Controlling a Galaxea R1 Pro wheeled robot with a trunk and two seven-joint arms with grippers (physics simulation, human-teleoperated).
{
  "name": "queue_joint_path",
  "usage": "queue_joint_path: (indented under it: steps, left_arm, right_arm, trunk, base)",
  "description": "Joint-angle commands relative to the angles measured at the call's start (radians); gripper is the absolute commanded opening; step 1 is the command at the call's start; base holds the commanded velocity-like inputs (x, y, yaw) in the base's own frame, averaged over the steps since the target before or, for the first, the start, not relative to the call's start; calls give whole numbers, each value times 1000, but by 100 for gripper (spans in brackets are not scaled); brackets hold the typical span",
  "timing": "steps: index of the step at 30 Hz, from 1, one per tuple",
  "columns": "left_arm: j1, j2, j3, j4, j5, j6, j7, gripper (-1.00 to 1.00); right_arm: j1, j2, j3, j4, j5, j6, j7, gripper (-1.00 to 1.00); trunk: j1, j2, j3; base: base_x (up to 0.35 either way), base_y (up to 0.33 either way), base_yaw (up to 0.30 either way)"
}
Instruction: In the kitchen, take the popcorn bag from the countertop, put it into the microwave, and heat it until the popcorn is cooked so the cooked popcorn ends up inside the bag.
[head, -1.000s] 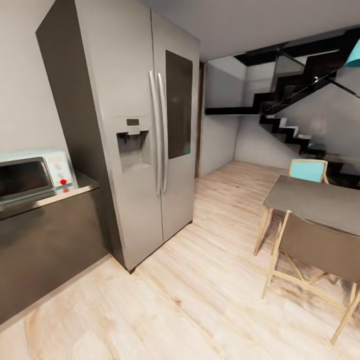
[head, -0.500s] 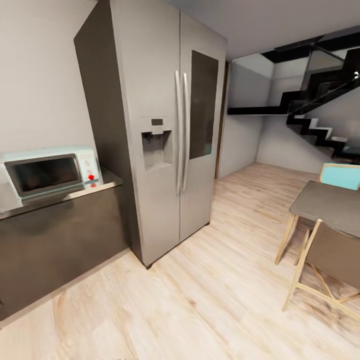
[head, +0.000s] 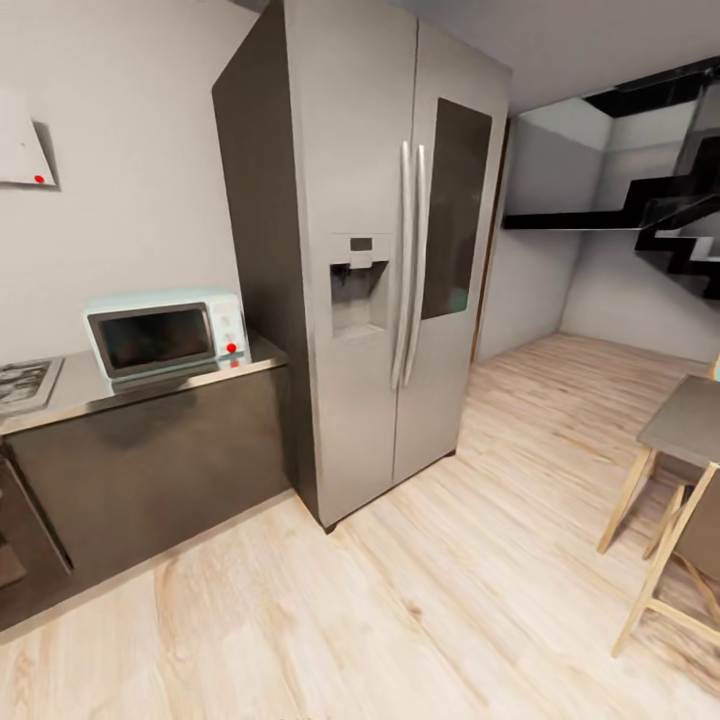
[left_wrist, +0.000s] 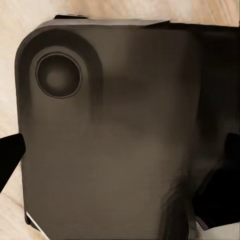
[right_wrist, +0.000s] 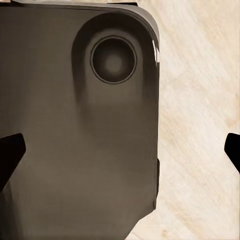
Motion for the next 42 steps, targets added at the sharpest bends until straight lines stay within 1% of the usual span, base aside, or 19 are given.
queue_joint_path:
  steps: [1, 3, 7, 24, 42]
  left_arm:
    - [0, 0, 2, 0, 10, -19, 0, 100]
    - [0, -1, 2, 0, 20, -25, -9, 100]
    - [0, -1, 3, 0, 24, -24, -12, 100]
    - [0, 0, 1, 0, 29, -25, -4, 100]
    - [0, 0, 1, 0, 26, -24, -11, 100]
  right_arm:
    - [-1, 0, -1, 3, -1, -7, -1, 100]
    - [-1, 0, -1, 3, -1, -7, -1, 100]
    - [-1, 0, -1, 3, -1, -7, -1, 100]
    - [-1, 1, -1, 3, -1, -7, -1, 100]
    - [-1, 1, -1, 3, -1, -7, -1, 100]
  trunk:
    - [0, 0, -1]
    - [0, 0, -1]
    - [0, 0, -1]
    - [0, 0, -1]
    - [0, 0, -9]
  base:
    - [0, 0, 264]
    - [0, 0, 264]
    - [0, 0, 264]
    - [0, 0, 253]
    - [0, 0, 241]
